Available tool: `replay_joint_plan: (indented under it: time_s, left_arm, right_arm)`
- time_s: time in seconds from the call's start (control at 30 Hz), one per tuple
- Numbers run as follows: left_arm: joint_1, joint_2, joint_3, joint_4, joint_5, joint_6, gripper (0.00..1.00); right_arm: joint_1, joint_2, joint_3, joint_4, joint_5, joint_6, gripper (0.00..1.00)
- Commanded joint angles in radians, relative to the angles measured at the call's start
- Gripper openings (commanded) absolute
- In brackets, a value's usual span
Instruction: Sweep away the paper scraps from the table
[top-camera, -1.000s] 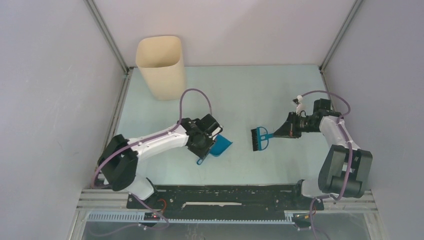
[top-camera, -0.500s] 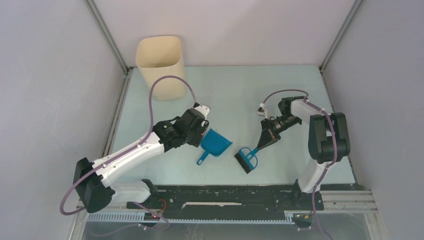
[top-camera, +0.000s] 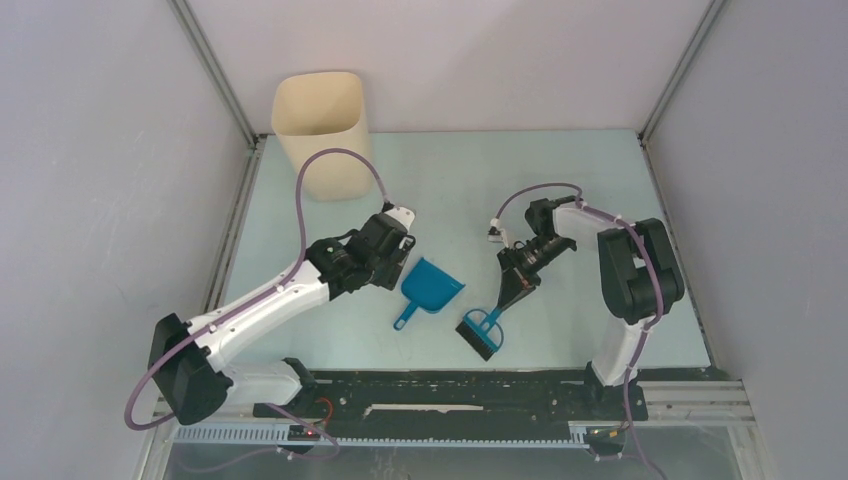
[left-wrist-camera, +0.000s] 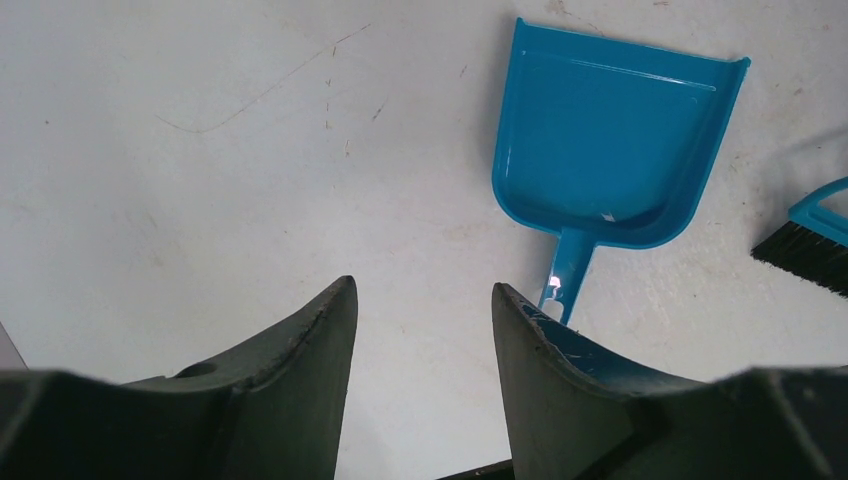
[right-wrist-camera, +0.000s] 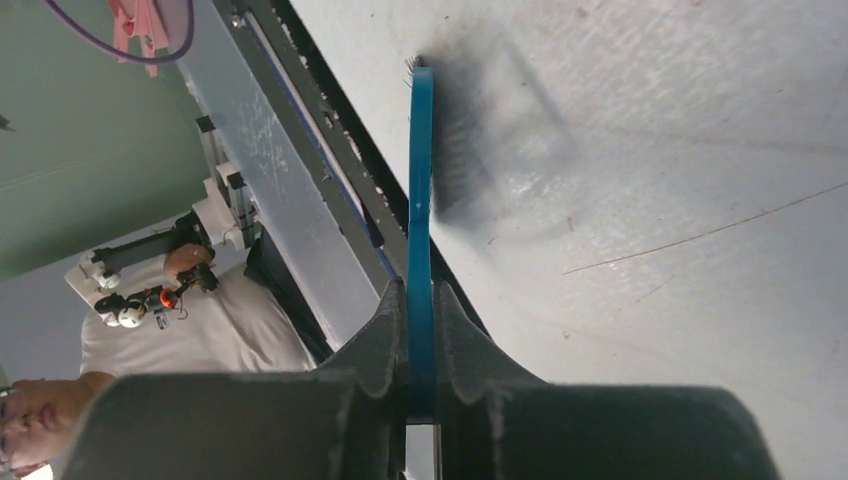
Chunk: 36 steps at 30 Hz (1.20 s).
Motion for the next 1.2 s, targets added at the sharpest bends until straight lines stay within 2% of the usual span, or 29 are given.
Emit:
replay_joint_plan:
  time_s: [0.0,0.13,0.4,0.47,0.5,0.53,0.57,0.63,0.7,0.83,0.93,1.03,1.17]
  left_arm:
    - [0.002,0.001,-0.010,0.026,-0.022,-0.011,0.58]
    - [0.003,0.010,-0.010,0.027,-0.023,-0.012,0.58]
    - [0.004,0.025,-0.008,0.025,-0.017,-0.018,0.60]
    - [0.007,0.025,-0.007,0.026,-0.024,-0.027,0.64]
    - [0.010,0.023,-0.008,0.028,-0.030,-0.032,0.66]
    - [0.013,0.021,-0.009,0.030,-0.033,-0.035,0.68]
    - [0.014,0.017,-0.009,0.032,-0.035,-0.038,0.71]
    - [0.018,0.011,-0.012,0.040,-0.036,-0.043,0.74]
    - [0.021,0.000,-0.012,0.049,-0.043,-0.049,0.82]
    - [0.023,-0.063,-0.040,0.105,-0.092,-0.069,0.95]
    - [0.023,-0.156,-0.083,0.180,-0.108,-0.066,1.00]
    - [0.025,-0.249,-0.129,0.258,-0.129,-0.062,1.00]
    - [0.027,-0.349,-0.187,0.342,-0.161,-0.049,1.00]
  right_arm:
    - [-0.004,-0.003,0.025,0.061,0.037,0.041,0.14]
    - [-0.018,-0.059,0.001,0.145,0.106,0.091,0.36]
    - [-0.119,-0.233,-0.040,0.273,0.264,0.171,0.58]
    - [-0.172,-0.312,-0.053,0.307,0.257,0.183,0.64]
    - [-0.206,-0.354,-0.064,0.333,0.242,0.195,0.82]
    - [-0.244,-0.404,-0.078,0.365,0.231,0.212,0.96]
    - [-0.286,-0.454,-0.095,0.402,0.221,0.230,0.99]
    - [-0.367,-0.545,-0.121,0.461,0.232,0.255,1.00]
    - [-0.419,-0.624,-0.143,0.510,0.292,0.280,1.00]
    - [-0.495,-0.720,-0.153,0.509,0.341,0.276,1.00]
    - [-0.502,-0.793,-0.158,0.489,0.406,0.267,1.00]
    - [-0.503,-0.877,-0.189,0.558,0.563,0.413,1.00]
    - [-0.505,-0.965,-0.202,0.599,0.526,0.488,1.00]
